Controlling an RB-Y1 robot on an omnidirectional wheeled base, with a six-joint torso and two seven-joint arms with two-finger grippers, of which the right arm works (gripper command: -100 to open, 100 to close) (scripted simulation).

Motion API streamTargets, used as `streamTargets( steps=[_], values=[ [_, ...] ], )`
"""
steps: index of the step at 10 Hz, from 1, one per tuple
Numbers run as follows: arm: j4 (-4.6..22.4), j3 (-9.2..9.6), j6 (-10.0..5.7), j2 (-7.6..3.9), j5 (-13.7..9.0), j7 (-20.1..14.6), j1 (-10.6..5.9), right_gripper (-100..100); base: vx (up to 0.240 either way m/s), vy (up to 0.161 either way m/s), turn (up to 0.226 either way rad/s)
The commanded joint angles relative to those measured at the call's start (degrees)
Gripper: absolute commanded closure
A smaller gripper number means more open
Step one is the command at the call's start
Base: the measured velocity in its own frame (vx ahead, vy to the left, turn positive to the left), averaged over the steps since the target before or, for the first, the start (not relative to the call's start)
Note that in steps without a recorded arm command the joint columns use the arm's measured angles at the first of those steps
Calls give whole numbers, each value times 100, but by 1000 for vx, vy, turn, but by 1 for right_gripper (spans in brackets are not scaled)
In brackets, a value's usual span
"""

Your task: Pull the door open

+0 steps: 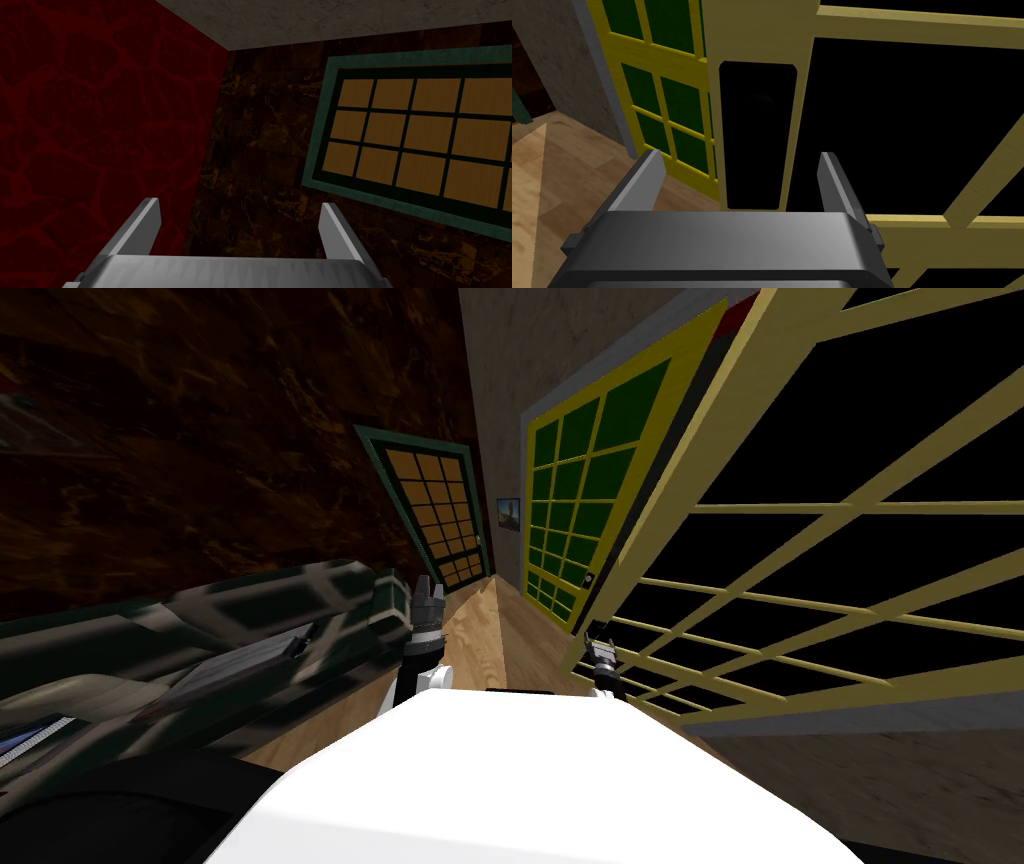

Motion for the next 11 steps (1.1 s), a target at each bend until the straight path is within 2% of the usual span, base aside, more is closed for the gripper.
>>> streamTargets(
  steps=[1, 2, 3, 5, 6, 11],
  values=[
    [170, -24, -119, -89, -23, -124, -20, -100, 85, -27, 63],
    [223, -70, -166, -216, -62, -249, 28, -100, 190, -23, 151],
    [239, -84, -180, -253, -74, -286, 41, -100, 235, -24, 115],
    [138, -83, -126, -237, -73, -248, 85, -100, 94, -15, 1],
    [138, -83, -126, -237, -73, -248, 85, 100, -6, 4, 8],
    [138, -83, -126, -237, -73, -248, 85, 100, -5, -2, 1]
  ],
)
